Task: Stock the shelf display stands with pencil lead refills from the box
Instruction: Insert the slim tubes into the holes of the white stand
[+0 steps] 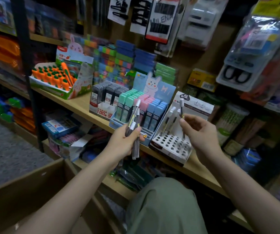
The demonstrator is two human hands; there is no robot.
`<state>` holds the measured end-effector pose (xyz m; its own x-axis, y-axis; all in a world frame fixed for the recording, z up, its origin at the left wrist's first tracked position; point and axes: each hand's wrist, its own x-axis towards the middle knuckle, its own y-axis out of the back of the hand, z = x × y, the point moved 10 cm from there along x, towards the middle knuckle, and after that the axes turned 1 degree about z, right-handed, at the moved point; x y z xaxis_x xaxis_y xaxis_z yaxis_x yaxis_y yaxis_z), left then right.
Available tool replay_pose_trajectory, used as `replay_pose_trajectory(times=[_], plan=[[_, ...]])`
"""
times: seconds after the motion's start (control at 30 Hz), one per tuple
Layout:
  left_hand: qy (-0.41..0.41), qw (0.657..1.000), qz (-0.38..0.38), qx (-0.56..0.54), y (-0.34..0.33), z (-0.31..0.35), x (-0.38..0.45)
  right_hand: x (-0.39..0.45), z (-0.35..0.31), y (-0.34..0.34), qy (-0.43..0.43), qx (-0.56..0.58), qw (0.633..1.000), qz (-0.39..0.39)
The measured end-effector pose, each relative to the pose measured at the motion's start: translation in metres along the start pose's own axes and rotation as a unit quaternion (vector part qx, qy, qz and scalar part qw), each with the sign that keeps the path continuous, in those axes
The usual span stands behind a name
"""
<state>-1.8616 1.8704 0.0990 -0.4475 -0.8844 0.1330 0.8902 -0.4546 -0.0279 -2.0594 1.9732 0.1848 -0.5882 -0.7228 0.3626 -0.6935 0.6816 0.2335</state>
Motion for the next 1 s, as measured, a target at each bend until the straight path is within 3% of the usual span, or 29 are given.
replay_pose_trajectory(times=[0.27,0.57,1.0], plan=[[0.031,0.999,-0.009,-0.018,-0.013,-0.026,0.003,0.015,0.023,0.002,0.011,-0.085,0.995,0.057],[0.041,0.999,-0.009,-0.019,-0.012,-0.031,0.003,0.02,0.033,-0.005,0.011,-0.093,0.995,0.043],[0.033,0.999,-0.001,-0.039,-0.004,-0.028,0.001,0.02,0.021,-0.021,0.082,-0.24,0.967,0.034]])
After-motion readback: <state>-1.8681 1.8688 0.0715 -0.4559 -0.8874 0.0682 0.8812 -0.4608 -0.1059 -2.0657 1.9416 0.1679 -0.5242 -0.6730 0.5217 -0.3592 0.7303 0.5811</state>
